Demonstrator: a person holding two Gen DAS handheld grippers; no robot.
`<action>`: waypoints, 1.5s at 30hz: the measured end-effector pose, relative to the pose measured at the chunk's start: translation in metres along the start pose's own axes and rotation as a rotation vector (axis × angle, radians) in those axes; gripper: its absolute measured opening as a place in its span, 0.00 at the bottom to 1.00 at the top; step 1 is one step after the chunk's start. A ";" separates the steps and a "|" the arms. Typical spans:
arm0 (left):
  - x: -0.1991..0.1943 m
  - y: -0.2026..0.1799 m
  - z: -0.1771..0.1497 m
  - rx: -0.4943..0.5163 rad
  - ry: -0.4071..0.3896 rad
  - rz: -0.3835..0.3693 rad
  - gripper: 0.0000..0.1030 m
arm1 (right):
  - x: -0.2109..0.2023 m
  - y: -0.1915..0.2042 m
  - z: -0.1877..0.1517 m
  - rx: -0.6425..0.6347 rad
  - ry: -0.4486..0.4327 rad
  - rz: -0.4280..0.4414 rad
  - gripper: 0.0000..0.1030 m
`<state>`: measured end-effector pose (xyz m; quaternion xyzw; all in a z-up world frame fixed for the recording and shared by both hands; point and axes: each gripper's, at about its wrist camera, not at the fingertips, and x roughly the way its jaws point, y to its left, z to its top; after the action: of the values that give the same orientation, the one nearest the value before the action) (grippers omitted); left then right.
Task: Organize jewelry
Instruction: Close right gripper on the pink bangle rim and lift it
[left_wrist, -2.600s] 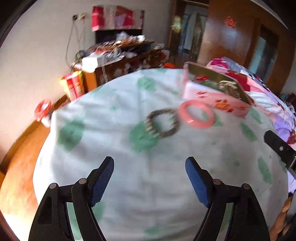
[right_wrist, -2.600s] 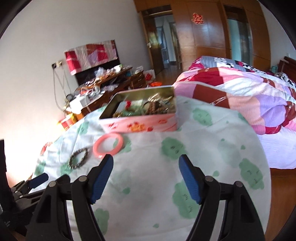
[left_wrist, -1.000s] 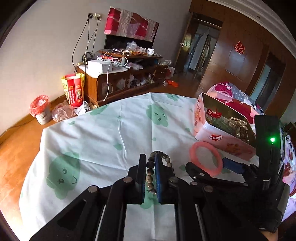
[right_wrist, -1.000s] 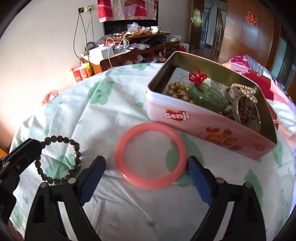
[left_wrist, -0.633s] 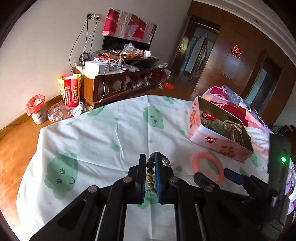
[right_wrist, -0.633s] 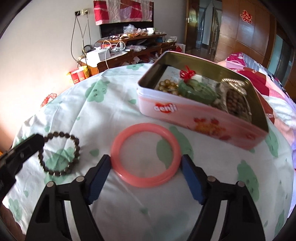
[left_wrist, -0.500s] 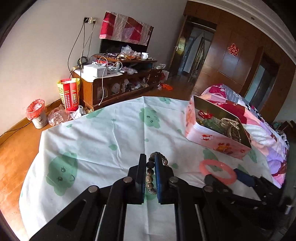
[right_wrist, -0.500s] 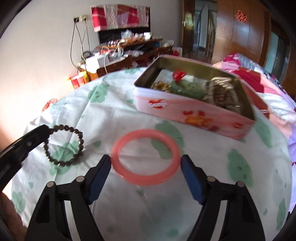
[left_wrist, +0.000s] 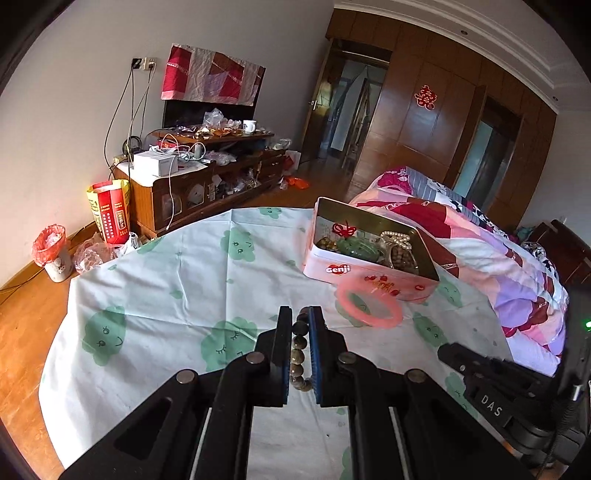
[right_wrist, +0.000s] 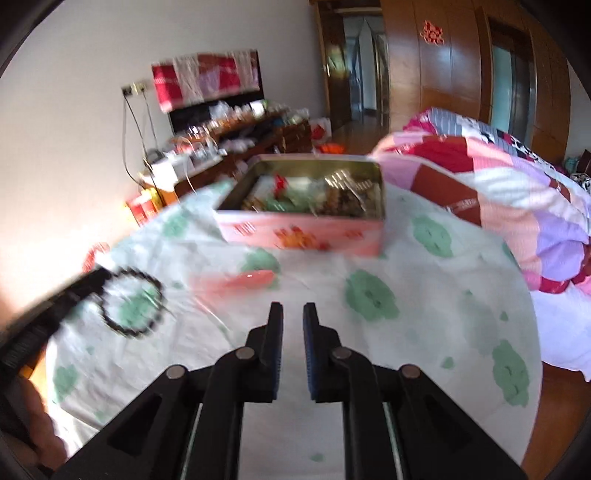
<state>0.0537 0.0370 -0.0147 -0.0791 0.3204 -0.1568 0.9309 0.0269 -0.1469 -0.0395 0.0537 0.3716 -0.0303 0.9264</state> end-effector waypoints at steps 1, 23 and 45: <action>-0.001 0.000 -0.001 0.002 0.000 0.003 0.08 | 0.003 -0.007 -0.004 0.022 0.017 0.007 0.14; -0.008 0.023 0.009 -0.047 -0.034 0.009 0.08 | 0.070 0.012 0.030 0.049 0.086 0.101 0.67; -0.007 0.020 0.007 -0.063 -0.024 -0.034 0.08 | 0.042 0.016 0.014 -0.012 0.044 0.022 0.11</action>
<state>0.0574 0.0588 -0.0102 -0.1155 0.3126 -0.1617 0.9289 0.0686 -0.1337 -0.0576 0.0527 0.3914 -0.0168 0.9186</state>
